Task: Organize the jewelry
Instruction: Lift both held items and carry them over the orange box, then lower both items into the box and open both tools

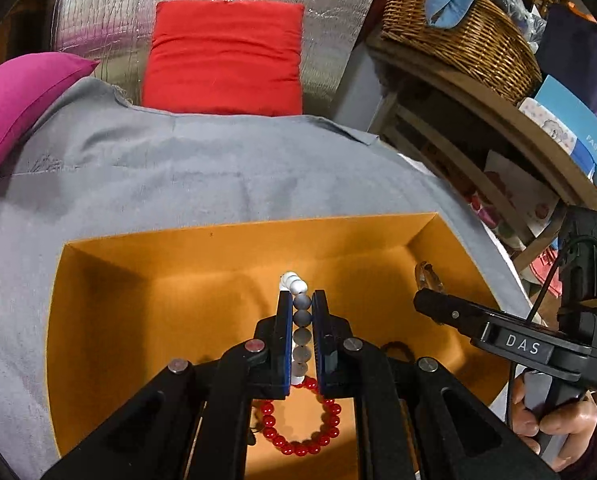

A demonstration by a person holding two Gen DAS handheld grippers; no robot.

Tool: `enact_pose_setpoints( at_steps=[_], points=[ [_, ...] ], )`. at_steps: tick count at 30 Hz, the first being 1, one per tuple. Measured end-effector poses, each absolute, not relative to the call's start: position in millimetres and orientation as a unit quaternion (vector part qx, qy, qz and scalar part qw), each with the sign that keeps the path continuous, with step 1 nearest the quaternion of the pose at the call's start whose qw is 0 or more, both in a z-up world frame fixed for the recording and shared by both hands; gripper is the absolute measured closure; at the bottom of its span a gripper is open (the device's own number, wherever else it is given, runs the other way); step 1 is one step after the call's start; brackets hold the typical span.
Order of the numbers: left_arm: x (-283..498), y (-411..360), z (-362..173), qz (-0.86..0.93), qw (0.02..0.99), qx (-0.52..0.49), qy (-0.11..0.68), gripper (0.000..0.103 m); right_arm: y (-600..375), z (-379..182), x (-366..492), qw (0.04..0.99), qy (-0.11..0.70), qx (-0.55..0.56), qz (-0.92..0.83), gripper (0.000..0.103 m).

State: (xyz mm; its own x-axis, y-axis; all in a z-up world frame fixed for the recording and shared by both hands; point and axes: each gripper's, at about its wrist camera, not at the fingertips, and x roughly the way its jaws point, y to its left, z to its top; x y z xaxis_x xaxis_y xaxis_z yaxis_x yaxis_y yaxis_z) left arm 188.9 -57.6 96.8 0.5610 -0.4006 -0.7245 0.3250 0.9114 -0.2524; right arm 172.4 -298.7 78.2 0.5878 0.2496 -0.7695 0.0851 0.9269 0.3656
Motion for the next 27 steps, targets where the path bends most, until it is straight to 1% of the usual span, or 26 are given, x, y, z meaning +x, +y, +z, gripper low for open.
enact_pose_setpoints(
  at_steps=[12, 13, 14, 16, 17, 21, 23, 25, 27],
  points=[
    [191.1, -66.0, 88.5, -0.197, 0.879, -0.024, 0.435, 0.093, -297.6, 70.7, 177.8, 0.867, 0.461, 0.187, 0.040, 0.039],
    [190.5, -64.6, 91.0, -0.195, 0.880, -0.026, 0.431, 0.089, -299.0, 70.6, 177.5, 0.867, 0.459, 0.191, 0.042, 0.039],
    [189.5, -63.1, 93.6, -0.192, 0.883, -0.027, 0.427, 0.082, -300.0, 71.1, 176.8, 0.867, 0.456, 0.194, 0.044, 0.038],
    [186.8, -60.4, 100.3, -0.187, 0.890, -0.027, 0.416, 0.072, -302.1, 71.9, 175.3, 0.868, 0.451, 0.201, 0.047, 0.038],
    [185.4, -59.0, 103.6, -0.184, 0.892, -0.027, 0.411, 0.070, -302.1, 72.5, 174.2, 0.869, 0.448, 0.204, 0.048, 0.038],
    [173.7, -53.6, 123.6, -0.180, 0.901, -0.030, 0.394, 0.067, -306.0, 78.1, 164.4, 0.876, 0.429, 0.213, 0.054, 0.038],
    [166.3, -51.1, 134.0, -0.176, 0.906, -0.027, 0.384, 0.061, -307.6, 83.9, 159.3, 0.883, 0.414, 0.216, 0.054, 0.034],
    [158.0, -47.6, 144.9, -0.171, 0.911, -0.025, 0.374, 0.057, -309.9, 90.2, 153.0, 0.890, 0.395, 0.220, 0.057, 0.031],
    [143.7, -42.4, 156.7, -0.167, 0.916, -0.022, 0.363, 0.052, -312.5, 94.9, 146.5, 0.894, 0.384, 0.224, 0.055, 0.030]
  ],
)
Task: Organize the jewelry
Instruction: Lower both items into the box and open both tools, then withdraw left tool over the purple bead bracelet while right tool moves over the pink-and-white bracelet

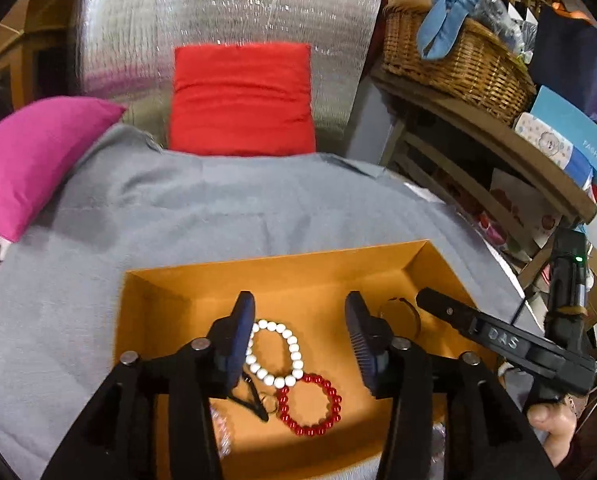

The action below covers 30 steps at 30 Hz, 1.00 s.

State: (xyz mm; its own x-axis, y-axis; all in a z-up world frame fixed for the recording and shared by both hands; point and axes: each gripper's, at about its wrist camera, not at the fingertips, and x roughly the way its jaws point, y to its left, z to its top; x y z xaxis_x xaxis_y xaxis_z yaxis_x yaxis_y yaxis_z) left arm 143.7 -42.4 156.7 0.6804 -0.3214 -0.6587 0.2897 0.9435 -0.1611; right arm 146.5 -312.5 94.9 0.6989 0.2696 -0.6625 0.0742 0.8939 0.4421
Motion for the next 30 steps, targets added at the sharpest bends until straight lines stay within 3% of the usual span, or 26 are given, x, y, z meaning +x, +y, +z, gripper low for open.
enact_pose_setpoints(
  at_steps=[5, 11, 22, 30],
  points=[
    [104.9, -14.9, 173.0, -0.127, 0.934, -0.037, 0.331, 0.042, -318.0, 106.7, 126.3, 0.899, 0.376, 0.219, 0.049, 0.030],
    [62.9, 16.0, 169.2, -0.090, 0.938, -0.045, 0.330, 0.038, -320.9, 130.1, 74.2, 0.920, 0.349, 0.171, 0.049, 0.030],
    [-24.6, 80.8, 117.1, -0.035, 0.935, -0.030, 0.350, 0.030, -348.3, 129.3, -25.5, 0.913, 0.346, 0.209, 0.061, 0.030],
    [-36.4, 75.5, 71.4, -0.063, 0.909, -0.005, 0.411, 0.030, -331.3, 103.9, -25.4, 0.897, 0.395, 0.187, 0.064, 0.030]
  ],
)
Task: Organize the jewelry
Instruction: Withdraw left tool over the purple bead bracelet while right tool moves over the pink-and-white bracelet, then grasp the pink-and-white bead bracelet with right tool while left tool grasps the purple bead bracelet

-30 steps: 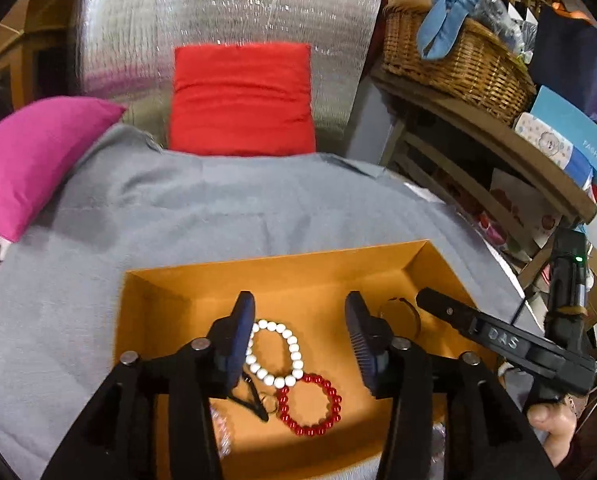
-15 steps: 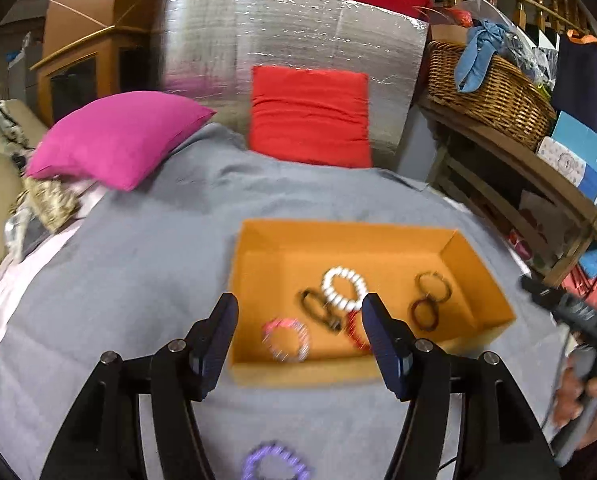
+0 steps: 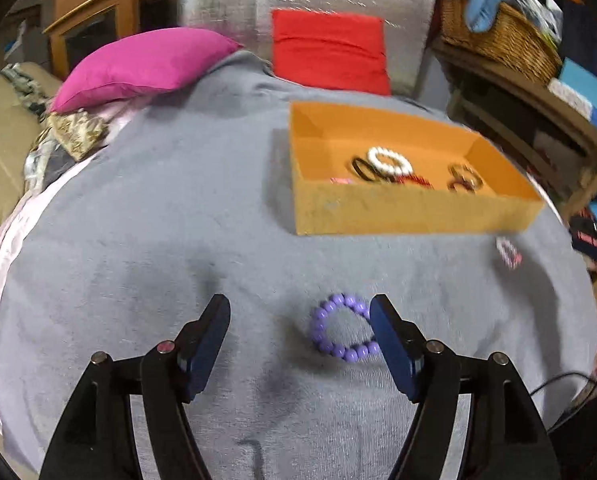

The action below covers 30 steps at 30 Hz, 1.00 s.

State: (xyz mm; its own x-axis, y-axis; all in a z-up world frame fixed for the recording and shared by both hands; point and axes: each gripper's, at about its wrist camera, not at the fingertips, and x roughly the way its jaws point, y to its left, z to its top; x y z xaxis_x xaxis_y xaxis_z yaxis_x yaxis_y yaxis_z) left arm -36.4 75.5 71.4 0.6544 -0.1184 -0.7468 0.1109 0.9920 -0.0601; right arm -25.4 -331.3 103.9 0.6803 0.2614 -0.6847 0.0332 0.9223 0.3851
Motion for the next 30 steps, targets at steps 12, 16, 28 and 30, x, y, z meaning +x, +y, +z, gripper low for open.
enact_pose_setpoints(
  at_steps=[12, 16, 28, 30],
  points=[
    [-21.4, 51.9, 36.3, -0.072, 0.883, 0.050, 0.461, 0.030, -306.0, 80.1, -10.6, 0.874, 0.458, 0.150, 0.065, 0.030],
    [-17.4, 42.8, 30.6, -0.091, 0.878, 0.043, 0.468, 0.030, -310.9, 80.1, -11.0, 0.874, 0.458, 0.152, 0.063, 0.030],
    [-5.1, -5.0, 28.6, -0.155, 0.872, 0.039, 0.462, 0.030, -318.5, 75.1, -7.7, 0.869, 0.464, 0.161, 0.058, 0.030],
    [-3.1, -12.5, 31.3, -0.157, 0.876, 0.045, 0.454, 0.030, -316.9, 73.5, -6.0, 0.869, 0.466, 0.160, 0.057, 0.030]
  ],
)
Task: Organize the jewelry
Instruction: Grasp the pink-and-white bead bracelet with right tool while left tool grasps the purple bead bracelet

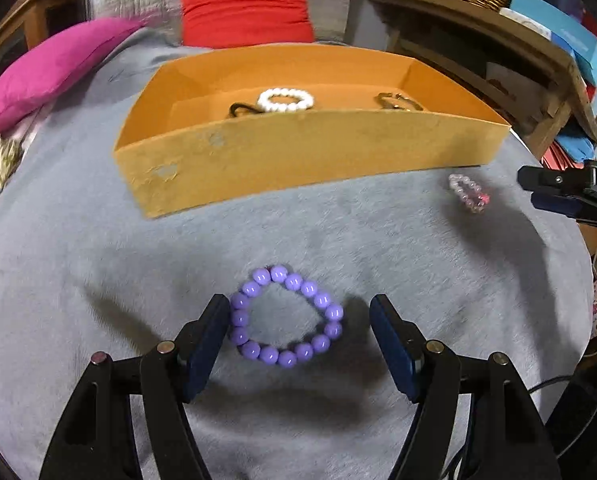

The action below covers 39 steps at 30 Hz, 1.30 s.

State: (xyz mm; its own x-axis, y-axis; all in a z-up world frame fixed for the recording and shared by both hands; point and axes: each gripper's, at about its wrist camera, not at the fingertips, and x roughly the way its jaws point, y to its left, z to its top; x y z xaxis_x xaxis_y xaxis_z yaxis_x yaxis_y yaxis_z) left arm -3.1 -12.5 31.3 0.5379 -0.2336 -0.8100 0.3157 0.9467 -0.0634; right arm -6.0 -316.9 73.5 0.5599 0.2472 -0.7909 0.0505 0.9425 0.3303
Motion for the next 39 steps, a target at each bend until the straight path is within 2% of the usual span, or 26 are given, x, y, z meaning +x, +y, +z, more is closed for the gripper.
enact_pose_setpoints(
  at_steps=[4, 13, 15, 17, 21, 23, 26, 39],
  points=[
    [-2.2, -11.9, 38.7, -0.155, 0.882, 0.040, 0.442, 0.030, -311.9, 70.4, -1.9, 0.869, 0.467, 0.156, 0.056, 0.040],
    [2.1, 20.1, 36.2, -0.129, 0.883, 0.022, 0.451, 0.030, -297.0, 55.9, 15.4, 0.864, 0.482, 0.138, 0.046, 0.041],
    [0.4, 21.0, 34.0, -0.134, 0.879, 0.022, 0.457, 0.030, -293.7, 51.9, 19.8, 0.864, 0.484, 0.131, 0.041, 0.044],
    [0.0, 19.0, 31.5, -0.142, 0.874, 0.023, 0.464, 0.030, -290.7, 47.4, 24.1, 0.864, 0.487, 0.123, 0.038, 0.055],
    [-0.9, 16.6, 26.5, -0.154, 0.866, 0.008, 0.476, 0.030, -280.6, 42.8, 27.5, 0.874, 0.478, 0.081, 0.023, 0.067],
    [-3.2, 14.2, 27.1, -0.152, 0.868, 0.013, 0.473, 0.030, -277.2, 42.6, 26.7, 0.878, 0.475, 0.063, 0.017, 0.079],
    [-5.6, 9.6, 27.7, -0.148, 0.871, 0.023, 0.468, 0.030, -277.3, 43.7, 24.7, 0.878, 0.474, 0.062, 0.018, 0.083],
    [-6.3, -5.8, 26.3, -0.135, 0.874, 0.056, 0.463, 0.031, -279.0, 48.8, 13.1, 0.872, 0.479, 0.079, 0.053, 0.084]
  ],
)
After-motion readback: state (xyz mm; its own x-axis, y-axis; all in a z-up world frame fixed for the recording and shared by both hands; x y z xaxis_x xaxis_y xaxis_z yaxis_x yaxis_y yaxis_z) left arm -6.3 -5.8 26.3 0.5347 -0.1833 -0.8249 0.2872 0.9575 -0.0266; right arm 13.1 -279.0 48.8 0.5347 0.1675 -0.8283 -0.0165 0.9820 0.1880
